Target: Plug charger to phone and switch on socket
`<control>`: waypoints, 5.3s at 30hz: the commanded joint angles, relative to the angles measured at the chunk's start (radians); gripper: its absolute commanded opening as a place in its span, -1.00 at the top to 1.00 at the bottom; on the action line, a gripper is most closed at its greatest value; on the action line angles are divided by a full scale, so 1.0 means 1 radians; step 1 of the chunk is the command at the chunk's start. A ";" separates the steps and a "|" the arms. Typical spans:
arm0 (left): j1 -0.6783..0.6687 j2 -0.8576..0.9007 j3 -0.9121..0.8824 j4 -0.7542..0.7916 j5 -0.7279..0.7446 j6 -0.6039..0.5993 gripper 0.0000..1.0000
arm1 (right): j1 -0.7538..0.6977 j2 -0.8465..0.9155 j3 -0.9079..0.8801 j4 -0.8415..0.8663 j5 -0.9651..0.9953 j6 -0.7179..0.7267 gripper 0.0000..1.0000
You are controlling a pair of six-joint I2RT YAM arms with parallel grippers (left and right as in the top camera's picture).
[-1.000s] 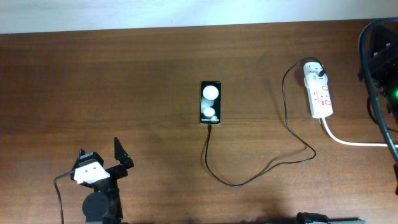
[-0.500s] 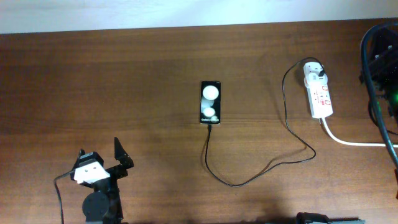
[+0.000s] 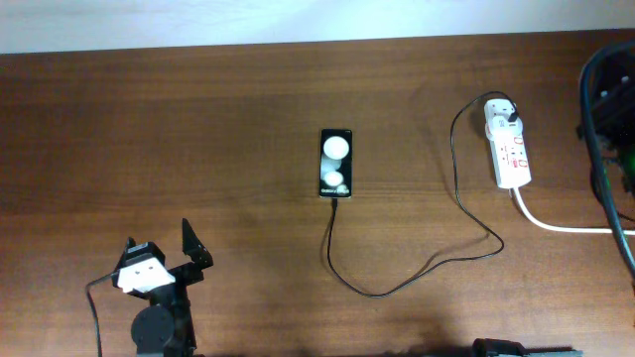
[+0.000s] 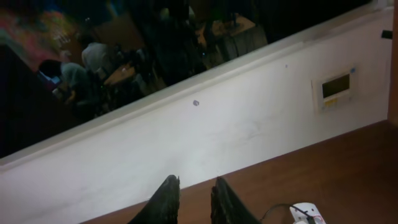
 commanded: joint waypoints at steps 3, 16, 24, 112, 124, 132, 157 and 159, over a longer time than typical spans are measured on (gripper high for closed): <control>0.003 0.004 -0.009 0.013 0.156 0.091 -0.98 | 0.008 -0.046 0.000 0.004 0.002 -0.006 0.59; 0.003 0.006 -0.009 -0.032 0.230 0.213 -0.98 | 0.008 -0.050 -0.003 -0.001 0.001 -0.006 0.59; 0.005 0.000 -0.010 -0.030 0.230 0.213 -0.98 | 0.009 -0.056 -0.011 0.000 0.000 -0.006 0.59; 0.006 -0.011 -0.021 -0.008 0.230 0.213 -0.98 | 0.132 -1.061 -1.522 0.581 0.059 -0.141 -0.97; 0.006 -0.011 -0.021 -0.007 0.230 0.213 -0.98 | 0.132 -1.061 -1.641 0.684 0.058 -0.141 -0.97; 0.006 -0.011 -0.021 -0.008 0.230 0.213 -0.98 | 0.132 -1.061 -1.695 0.702 0.058 -0.141 -0.97; 0.006 -0.011 -0.021 -0.008 0.230 0.213 -0.98 | 0.133 -1.061 -1.743 0.706 0.061 -0.220 -0.97; 0.006 -0.011 -0.021 -0.008 0.230 0.213 -0.98 | 0.133 -1.061 -1.743 0.706 0.062 -0.220 -0.97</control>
